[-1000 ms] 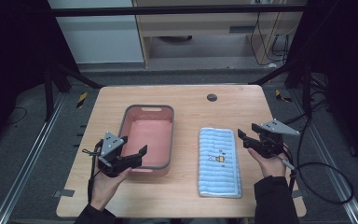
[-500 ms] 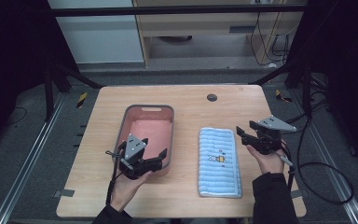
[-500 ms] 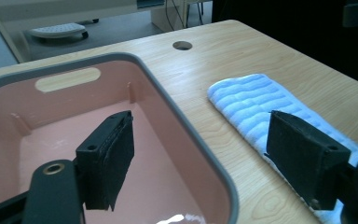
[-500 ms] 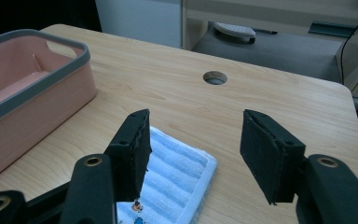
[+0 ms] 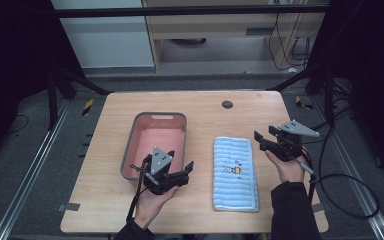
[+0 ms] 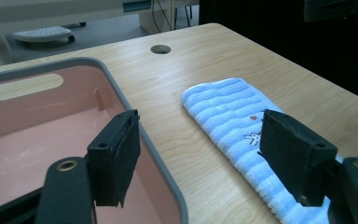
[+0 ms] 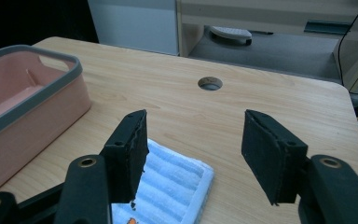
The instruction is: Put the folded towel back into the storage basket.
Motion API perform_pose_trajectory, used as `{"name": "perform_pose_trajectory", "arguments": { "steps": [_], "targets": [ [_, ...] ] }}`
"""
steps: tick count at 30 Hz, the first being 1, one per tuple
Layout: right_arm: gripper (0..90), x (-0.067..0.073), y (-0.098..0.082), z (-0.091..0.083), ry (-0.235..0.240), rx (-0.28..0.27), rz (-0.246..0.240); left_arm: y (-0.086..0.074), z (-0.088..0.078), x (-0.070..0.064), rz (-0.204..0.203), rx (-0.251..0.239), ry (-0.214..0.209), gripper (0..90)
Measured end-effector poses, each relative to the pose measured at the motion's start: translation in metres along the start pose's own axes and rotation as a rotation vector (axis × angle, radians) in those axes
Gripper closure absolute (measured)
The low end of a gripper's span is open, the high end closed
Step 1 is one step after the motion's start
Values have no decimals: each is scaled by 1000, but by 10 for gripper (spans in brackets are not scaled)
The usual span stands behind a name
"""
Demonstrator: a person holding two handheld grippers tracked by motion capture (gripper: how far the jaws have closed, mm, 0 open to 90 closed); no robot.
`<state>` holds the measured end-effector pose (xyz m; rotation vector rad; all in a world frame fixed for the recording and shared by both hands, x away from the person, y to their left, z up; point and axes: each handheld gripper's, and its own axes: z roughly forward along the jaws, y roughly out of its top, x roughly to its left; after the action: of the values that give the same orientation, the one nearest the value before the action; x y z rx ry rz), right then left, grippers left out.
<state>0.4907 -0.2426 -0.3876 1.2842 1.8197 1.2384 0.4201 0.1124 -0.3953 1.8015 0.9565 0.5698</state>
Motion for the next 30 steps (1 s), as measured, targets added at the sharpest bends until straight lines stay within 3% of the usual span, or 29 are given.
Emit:
{"name": "perform_pose_trajectory", "arguments": {
  "steps": [15, 21, 30],
  "targets": [
    [445, -5, 2, 20, -10, 44, -30, -10, 23, -26, 17, 42, -30, 299],
    [454, -7, -3, 30, -9, 74, -35, -20, 35, -39, 42, 82, -46, 306],
    [454, -11, -13, 45, -5, 115, -42, -32, 46, -46, 44, 117, -58, 331]
  ]
}}
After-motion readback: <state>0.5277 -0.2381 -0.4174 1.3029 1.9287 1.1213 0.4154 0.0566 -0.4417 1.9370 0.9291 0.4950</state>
